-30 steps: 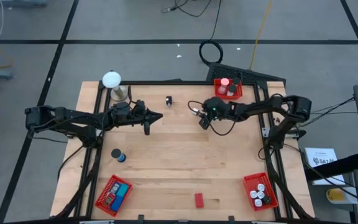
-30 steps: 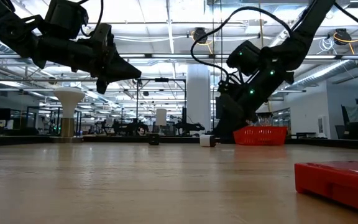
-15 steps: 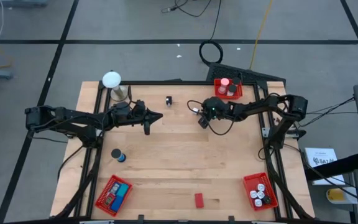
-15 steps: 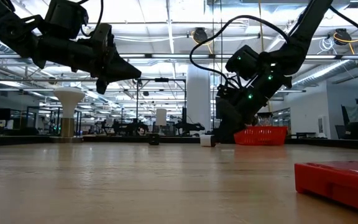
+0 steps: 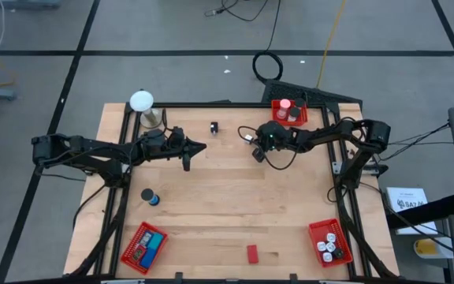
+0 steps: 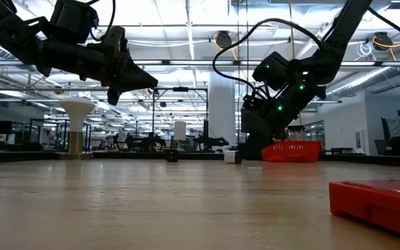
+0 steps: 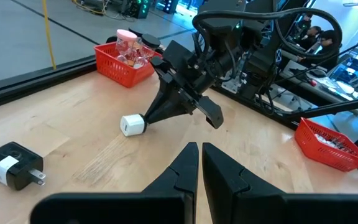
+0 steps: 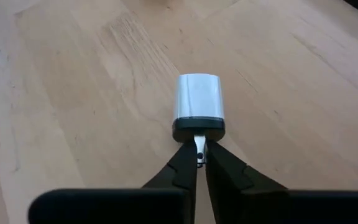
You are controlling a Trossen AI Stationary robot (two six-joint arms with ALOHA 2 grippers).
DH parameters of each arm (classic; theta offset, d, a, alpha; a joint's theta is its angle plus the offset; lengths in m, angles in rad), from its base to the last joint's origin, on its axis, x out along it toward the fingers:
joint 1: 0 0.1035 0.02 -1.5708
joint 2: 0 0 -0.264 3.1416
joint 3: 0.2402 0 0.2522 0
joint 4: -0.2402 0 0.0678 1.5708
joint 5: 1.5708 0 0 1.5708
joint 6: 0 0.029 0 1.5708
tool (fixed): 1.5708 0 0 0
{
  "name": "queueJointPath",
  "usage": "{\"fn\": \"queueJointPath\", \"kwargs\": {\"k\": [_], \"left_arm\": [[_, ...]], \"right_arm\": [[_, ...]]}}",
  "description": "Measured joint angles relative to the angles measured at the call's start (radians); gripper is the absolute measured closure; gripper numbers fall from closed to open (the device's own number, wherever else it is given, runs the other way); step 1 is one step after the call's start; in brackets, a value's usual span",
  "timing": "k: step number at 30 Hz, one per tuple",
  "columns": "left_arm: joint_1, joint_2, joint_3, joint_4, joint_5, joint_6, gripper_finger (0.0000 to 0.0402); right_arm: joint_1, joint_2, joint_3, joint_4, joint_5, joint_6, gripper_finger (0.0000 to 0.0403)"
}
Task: Pick & Place Office items
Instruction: Put the white charger adapter into the bottom right red basket
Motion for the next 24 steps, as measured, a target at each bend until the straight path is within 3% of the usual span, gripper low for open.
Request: {"fn": "queueJointPath", "kwargs": {"k": [6, 11, 14, 18, 24], "left_arm": [[0.000, 0.000, 0.000, 0.000, 0.000, -0.003, 0.0380], [0.000, 0.000, 0.000, 0.001, 0.000, -0.003, 0.0380], [0.000, 0.000, 0.000, 0.001, 0.000, -0.003, 0.0380], [0.000, 0.000, 0.000, 0.002, 0.000, 0.007, 0.0380], [0.000, 0.000, 0.000, 0.002, 0.000, 0.011, 0.0380]], "right_arm": [[0.001, -0.024, 0.000, -0.021, -0.003, 0.041, 0.0395], [0.019, -0.151, 0.000, -0.140, -0.002, 0.121, 0.0395], [0.038, -0.260, 0.012, -0.314, -0.006, 0.208, 0.0395], [0.071, -0.388, 0.061, -0.629, -0.104, 0.376, 0.0395], [0.147, -0.432, 0.158, -1.082, -0.283, 0.623, 0.0394]]}}
